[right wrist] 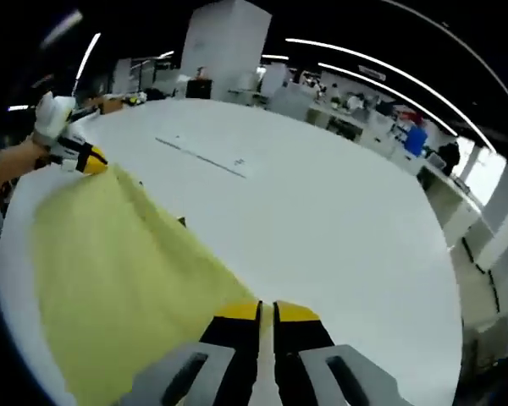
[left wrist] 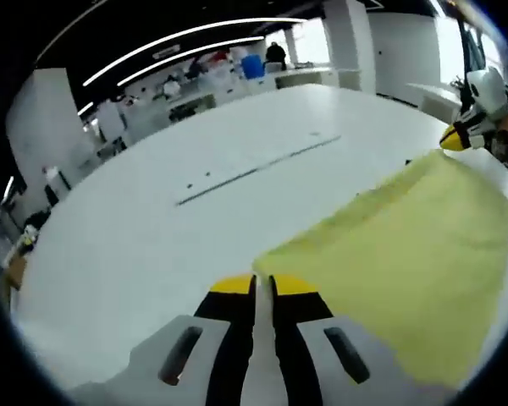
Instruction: Fold the garment on the visible template until the final outline fits inside the template.
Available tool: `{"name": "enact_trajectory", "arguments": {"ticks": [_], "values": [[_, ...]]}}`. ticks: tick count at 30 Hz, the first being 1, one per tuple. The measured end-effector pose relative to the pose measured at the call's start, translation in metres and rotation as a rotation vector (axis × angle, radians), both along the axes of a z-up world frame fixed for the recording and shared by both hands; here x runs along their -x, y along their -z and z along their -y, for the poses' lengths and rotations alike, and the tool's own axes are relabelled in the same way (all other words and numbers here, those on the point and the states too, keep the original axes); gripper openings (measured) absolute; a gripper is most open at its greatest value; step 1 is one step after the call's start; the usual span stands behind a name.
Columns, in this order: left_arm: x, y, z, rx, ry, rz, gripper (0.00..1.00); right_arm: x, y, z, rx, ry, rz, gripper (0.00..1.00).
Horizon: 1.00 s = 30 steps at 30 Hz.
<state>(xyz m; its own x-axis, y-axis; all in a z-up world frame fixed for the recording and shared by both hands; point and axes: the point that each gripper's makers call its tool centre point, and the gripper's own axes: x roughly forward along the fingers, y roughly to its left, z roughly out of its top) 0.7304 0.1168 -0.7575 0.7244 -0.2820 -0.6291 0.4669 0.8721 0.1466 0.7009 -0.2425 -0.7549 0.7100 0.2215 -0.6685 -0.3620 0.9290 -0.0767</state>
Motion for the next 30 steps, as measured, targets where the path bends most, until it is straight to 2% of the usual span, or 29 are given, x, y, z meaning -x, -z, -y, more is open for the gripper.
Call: {"name": "enact_trajectory", "arguments": {"ticks": [1,5,10,12,14,18,20,22,24,26,30], "values": [[0.001,-0.002,0.0,0.011,-0.002,0.008,0.06,0.001,-0.002,0.0,-0.026,0.015,-0.001,0.02],[0.009,-0.013,0.001,0.054,0.014,0.014,0.15,0.013,-0.009,-0.005,-0.108,0.033,-0.037,0.26],[0.023,-0.025,0.007,0.141,0.05,0.015,0.29,0.033,-0.021,-0.022,-0.258,0.024,-0.102,0.4],[0.031,-0.03,0.008,0.161,0.068,0.011,0.35,0.039,-0.027,-0.027,-0.273,0.013,-0.109,0.48],[0.04,-0.032,0.009,0.171,0.087,0.001,0.41,0.046,-0.031,-0.032,-0.275,-0.013,-0.117,0.52],[0.057,-0.036,0.007,0.17,0.12,-0.008,0.46,0.062,-0.037,-0.04,-0.275,-0.055,-0.138,0.57],[0.064,-0.037,0.005,0.194,0.114,-0.019,0.48,0.069,-0.039,-0.041,-0.277,-0.069,-0.137,0.63],[0.07,-0.039,0.003,0.198,0.112,-0.026,0.49,0.078,-0.041,-0.043,-0.273,-0.096,-0.129,0.64],[0.074,-0.042,0.002,0.197,0.117,-0.021,0.5,0.086,-0.039,-0.042,-0.264,-0.113,-0.131,0.64],[0.08,-0.046,0.003,0.21,0.133,-0.018,0.53,0.098,-0.034,-0.041,-0.254,-0.13,-0.162,0.68],[0.094,-0.048,0.005,0.223,0.161,-0.021,0.58,0.121,-0.028,-0.043,-0.29,-0.151,-0.203,0.71]]}}
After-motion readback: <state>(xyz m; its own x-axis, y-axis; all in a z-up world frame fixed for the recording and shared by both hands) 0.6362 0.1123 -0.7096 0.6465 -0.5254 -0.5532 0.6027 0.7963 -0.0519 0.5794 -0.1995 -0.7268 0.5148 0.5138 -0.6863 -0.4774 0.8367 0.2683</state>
